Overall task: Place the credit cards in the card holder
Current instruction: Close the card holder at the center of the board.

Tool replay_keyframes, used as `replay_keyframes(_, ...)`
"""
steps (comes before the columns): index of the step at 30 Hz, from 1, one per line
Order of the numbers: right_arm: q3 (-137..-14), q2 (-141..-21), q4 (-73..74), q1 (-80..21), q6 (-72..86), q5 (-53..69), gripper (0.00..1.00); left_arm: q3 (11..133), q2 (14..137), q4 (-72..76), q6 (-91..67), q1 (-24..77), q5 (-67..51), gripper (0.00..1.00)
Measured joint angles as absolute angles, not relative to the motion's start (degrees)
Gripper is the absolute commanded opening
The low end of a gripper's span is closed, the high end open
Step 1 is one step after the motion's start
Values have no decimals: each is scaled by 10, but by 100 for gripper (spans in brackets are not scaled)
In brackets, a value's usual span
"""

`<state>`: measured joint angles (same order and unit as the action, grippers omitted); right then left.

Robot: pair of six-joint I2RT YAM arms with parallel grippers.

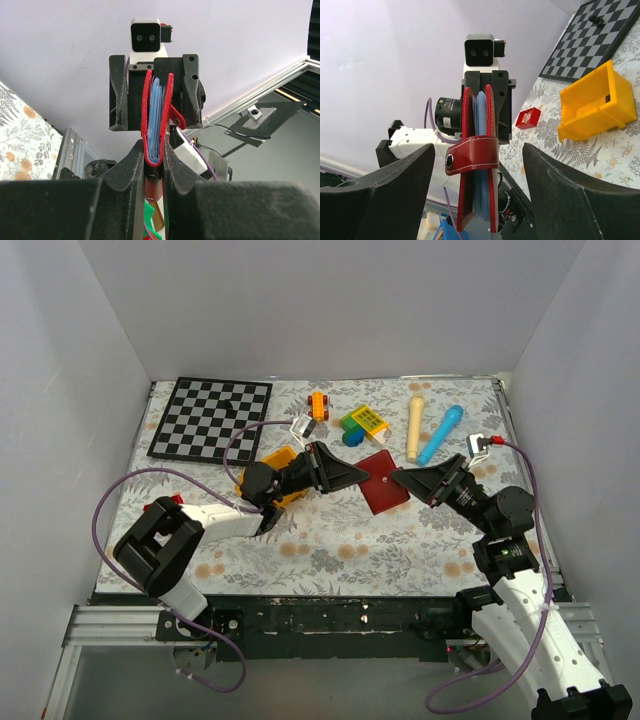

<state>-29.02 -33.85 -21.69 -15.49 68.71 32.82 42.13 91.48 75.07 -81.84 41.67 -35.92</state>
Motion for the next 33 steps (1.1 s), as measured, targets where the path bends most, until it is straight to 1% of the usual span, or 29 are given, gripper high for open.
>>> replay_keyframes(14,-282,-338,-238,-155,697,318,69,429,922,751,-811,434,-348,0)
replay_keyframes(19,-282,-337,-237,-155,695,316,59,430,923,751,-803,443,-344,0)
replay_keyframes(23,-282,-333,-236,-156,690,316,45,431,923,751,-799,445,-342,0)
replay_keyframes(25,-282,-333,-236,-157,689,316,40,431,923,751,-797,445,-340,0)
replay_keyframes(29,-282,-333,-235,-158,689,316,37,431,923,750,-796,446,-339,0)
replay_keyframes(33,-282,-333,-235,-158,688,316,38,432,924,750,-794,448,-336,0)
